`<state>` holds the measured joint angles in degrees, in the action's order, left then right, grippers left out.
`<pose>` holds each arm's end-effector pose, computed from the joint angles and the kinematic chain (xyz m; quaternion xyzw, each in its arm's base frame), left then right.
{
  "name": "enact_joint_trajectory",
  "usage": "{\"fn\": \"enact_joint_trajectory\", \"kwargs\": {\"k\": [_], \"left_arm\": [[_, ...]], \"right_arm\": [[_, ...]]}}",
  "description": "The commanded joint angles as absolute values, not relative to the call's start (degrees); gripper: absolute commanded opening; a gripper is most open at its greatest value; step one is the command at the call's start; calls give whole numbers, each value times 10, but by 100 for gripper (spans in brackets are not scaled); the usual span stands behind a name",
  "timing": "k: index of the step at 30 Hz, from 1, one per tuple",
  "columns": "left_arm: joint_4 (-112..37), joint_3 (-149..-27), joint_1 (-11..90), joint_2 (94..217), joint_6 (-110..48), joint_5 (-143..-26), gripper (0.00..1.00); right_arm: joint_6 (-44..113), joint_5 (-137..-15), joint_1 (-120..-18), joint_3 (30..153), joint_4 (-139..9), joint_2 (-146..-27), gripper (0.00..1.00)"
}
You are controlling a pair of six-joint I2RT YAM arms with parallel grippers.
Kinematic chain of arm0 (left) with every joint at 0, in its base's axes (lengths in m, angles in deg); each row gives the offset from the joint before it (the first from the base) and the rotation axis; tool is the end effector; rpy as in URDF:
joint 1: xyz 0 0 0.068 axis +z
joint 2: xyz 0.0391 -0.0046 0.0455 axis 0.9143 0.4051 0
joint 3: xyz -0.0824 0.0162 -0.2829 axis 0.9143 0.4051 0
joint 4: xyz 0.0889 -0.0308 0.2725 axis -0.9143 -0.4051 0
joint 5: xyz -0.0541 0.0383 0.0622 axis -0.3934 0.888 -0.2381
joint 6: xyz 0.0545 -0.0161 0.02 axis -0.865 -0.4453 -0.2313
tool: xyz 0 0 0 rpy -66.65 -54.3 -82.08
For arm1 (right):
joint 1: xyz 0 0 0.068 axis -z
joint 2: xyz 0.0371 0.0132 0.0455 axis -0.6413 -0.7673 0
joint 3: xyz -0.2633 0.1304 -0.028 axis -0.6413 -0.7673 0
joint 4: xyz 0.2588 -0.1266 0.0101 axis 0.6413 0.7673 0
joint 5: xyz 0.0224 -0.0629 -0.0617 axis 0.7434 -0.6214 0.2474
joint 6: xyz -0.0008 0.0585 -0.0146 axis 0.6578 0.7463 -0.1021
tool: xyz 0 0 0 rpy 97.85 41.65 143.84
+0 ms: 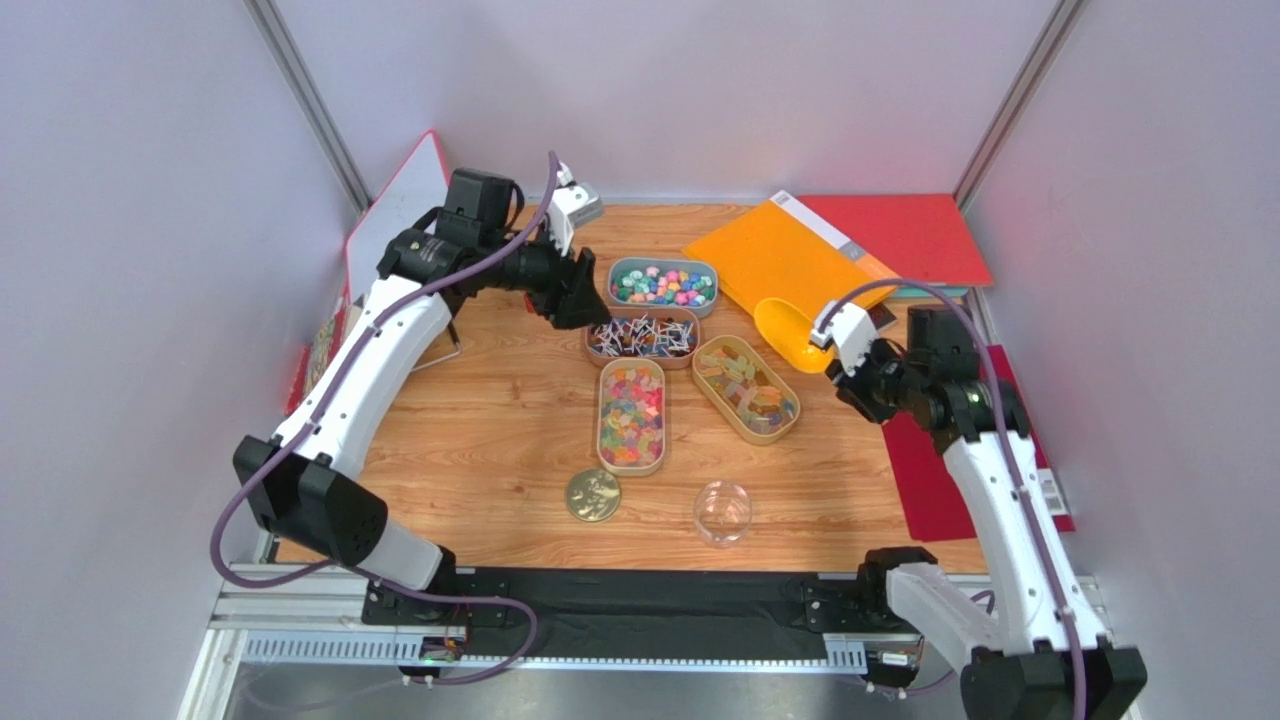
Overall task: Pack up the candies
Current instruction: Pick up the spatula from the center of the board.
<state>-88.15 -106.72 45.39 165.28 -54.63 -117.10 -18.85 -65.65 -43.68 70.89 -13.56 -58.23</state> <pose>0.3073 -0.1475 0.4134 0.3771 0.7844 -0.3470 0.3494 0.1908 0.0267 0.3243 -0.4424 0.8155 0.0148 0.3729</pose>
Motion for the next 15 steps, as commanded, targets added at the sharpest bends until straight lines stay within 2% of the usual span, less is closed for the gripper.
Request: {"fn": "enact_joint_trajectory", "kwargs": {"k": [1, 6, 15], "left_arm": [[-849, -1118, 436, 1686, -481, -1278, 61], [-824, -1126, 424, 1705, -452, -1317, 64], [-814, -1145, 369, 1750, -451, -1306, 66]], "right_arm": [[-174, -586, -475, 760, -98, -651, 0], [-178, -606, -519, 803, -119, -681, 0], [-183, -639, -600, 846, -131, -710, 0]]}}
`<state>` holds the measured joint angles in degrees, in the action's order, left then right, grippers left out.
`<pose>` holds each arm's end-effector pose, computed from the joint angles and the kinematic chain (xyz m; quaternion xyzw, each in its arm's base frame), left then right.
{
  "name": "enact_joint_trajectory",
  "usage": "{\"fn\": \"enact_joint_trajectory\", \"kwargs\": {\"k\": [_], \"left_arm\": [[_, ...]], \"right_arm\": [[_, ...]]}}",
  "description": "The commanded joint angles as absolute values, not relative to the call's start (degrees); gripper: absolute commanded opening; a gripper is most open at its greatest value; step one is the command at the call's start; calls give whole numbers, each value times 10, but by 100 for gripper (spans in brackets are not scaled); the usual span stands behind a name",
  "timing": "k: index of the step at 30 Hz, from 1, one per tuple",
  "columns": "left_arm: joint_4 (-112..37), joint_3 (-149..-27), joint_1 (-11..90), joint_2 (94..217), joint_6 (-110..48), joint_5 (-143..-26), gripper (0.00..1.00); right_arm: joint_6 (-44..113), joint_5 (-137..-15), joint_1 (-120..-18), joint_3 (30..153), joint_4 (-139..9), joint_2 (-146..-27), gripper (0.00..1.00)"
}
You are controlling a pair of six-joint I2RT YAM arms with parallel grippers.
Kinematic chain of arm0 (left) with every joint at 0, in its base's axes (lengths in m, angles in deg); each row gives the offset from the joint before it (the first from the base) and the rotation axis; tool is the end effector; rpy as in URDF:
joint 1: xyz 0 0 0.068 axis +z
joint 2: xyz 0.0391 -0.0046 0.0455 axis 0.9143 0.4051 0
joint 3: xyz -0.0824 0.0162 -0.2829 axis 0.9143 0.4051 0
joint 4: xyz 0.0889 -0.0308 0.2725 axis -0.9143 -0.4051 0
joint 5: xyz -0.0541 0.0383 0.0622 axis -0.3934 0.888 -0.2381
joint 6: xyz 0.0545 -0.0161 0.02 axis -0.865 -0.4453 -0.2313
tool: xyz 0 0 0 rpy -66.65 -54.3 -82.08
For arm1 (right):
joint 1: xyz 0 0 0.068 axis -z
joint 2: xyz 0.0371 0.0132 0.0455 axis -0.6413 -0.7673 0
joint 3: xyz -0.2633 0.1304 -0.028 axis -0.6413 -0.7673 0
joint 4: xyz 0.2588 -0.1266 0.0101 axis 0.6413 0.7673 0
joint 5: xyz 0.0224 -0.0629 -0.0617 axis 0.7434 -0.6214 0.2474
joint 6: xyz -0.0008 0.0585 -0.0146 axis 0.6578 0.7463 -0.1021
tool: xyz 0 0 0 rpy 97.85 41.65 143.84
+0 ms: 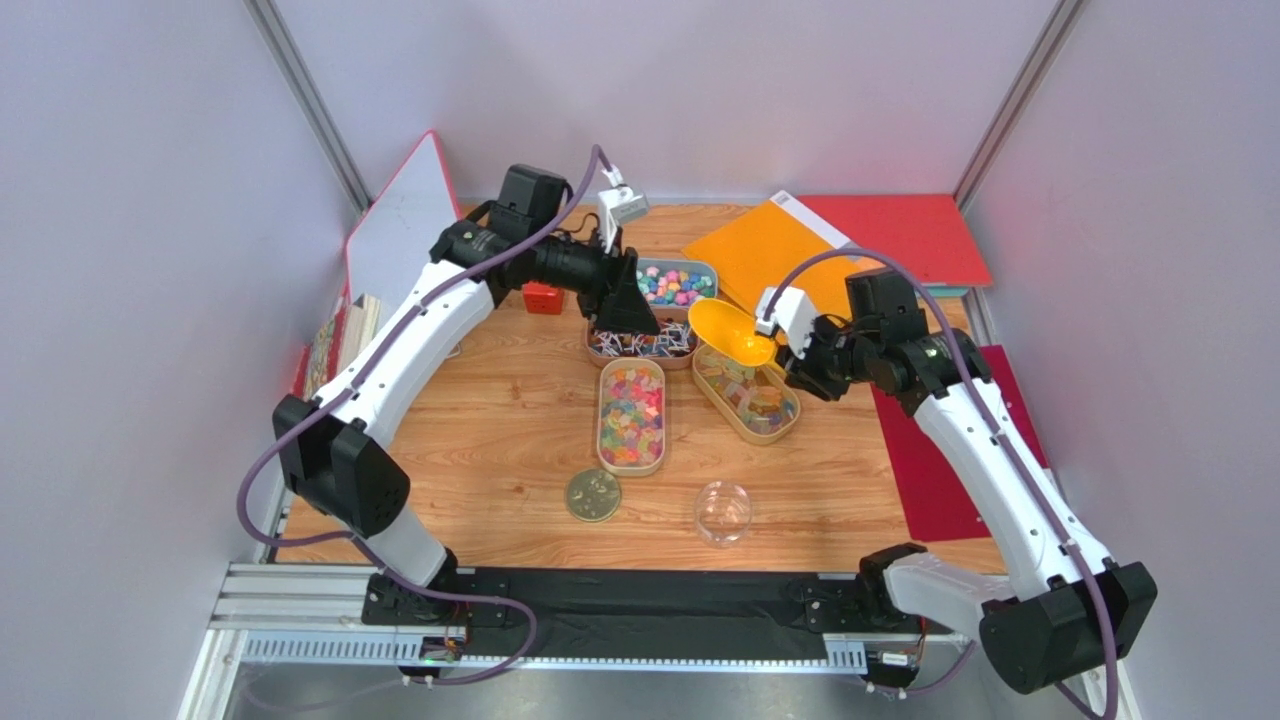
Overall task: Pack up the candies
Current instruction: Pick up the spatula from the center of the board.
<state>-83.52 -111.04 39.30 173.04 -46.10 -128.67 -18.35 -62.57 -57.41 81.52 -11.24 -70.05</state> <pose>0.3230 -0.2029 0.4041 0.3895 0.7424 -0.4686 0.2785 0.2220 0.0872 0.3457 -0.5396 0.7619 0.0942 0.3457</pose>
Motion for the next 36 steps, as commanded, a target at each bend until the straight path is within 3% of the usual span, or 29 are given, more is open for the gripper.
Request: {"fn": "enact_joint_trajectory", "kwargs": {"k": [1, 22, 30, 36], "left_arm": [[-814, -1148, 365, 1753, -451, -1306, 65], [-814, -1186, 339, 1795, -456, -1227, 51], [-841, -1189, 339, 1760, -497, -1156, 54], [-839, -1173, 339, 1772, -490, -1165, 57]], "right_arm": [[-183, -641, -605, 848, -131, -716, 0], [-185, -654, -642, 853, -118, -700, 0], [-184, -674, -643, 827, -117, -676, 0], [-177, -663, -643, 824, -118, -668, 0]]}}
